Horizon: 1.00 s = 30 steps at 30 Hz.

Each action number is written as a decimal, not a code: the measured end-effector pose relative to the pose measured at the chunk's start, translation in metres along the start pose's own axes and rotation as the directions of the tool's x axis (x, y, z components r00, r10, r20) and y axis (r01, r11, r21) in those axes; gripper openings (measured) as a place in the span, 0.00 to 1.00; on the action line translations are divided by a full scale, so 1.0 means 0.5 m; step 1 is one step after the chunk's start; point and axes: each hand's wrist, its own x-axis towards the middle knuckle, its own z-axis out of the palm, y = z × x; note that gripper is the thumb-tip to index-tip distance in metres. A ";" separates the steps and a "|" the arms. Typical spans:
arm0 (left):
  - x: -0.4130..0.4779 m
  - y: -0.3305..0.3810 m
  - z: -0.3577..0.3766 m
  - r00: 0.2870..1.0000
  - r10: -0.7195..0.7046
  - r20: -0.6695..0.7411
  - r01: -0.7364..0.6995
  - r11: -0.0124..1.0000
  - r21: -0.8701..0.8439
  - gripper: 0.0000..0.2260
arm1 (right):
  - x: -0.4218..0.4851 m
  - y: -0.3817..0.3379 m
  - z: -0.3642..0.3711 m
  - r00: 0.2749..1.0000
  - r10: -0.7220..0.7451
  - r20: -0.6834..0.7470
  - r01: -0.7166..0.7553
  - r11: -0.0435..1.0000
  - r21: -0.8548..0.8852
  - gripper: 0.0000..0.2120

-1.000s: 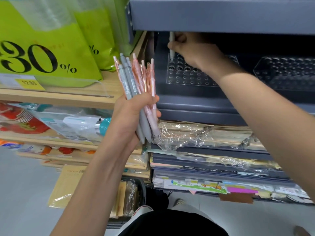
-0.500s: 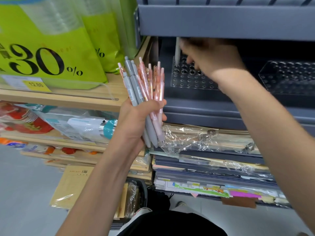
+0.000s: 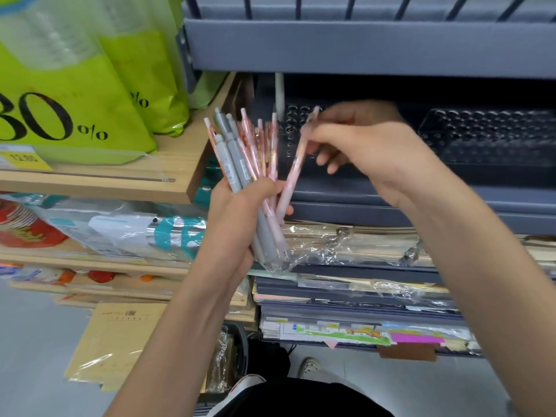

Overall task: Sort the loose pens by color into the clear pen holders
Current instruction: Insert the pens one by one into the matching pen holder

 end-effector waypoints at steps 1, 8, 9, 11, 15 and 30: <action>-0.001 -0.004 0.005 1.000 -0.001 0.013 0.001 1.000 0.007 0.15 | -0.005 0.001 -0.012 0.999 -0.011 -0.049 0.015 0.996 0.089 0.05; -0.014 -0.025 0.075 0.999 0.040 0.033 -0.041 0.999 0.034 0.11 | -0.064 0.037 -0.055 0.999 -0.027 -0.021 0.031 0.971 0.237 0.05; -0.014 -0.026 0.084 0.999 0.034 0.031 -0.035 0.999 0.024 0.11 | -0.069 0.039 -0.064 0.999 -0.040 -0.012 0.042 0.973 0.228 0.05; -0.012 -0.029 0.096 0.999 0.016 0.033 -0.016 1.000 -0.001 0.16 | -0.068 0.039 -0.093 0.992 -0.081 -0.096 0.103 0.961 0.257 0.02; -0.012 -0.035 0.106 0.999 -0.003 0.045 0.005 0.999 -0.052 0.12 | -0.032 0.058 -0.200 0.839 -0.105 -0.534 0.269 0.933 0.238 0.12; -0.014 -0.034 0.099 0.999 0.010 0.053 -0.007 0.998 -0.066 0.13 | 0.066 0.139 -0.334 0.813 -0.409 -0.414 0.107 0.804 -0.585 0.13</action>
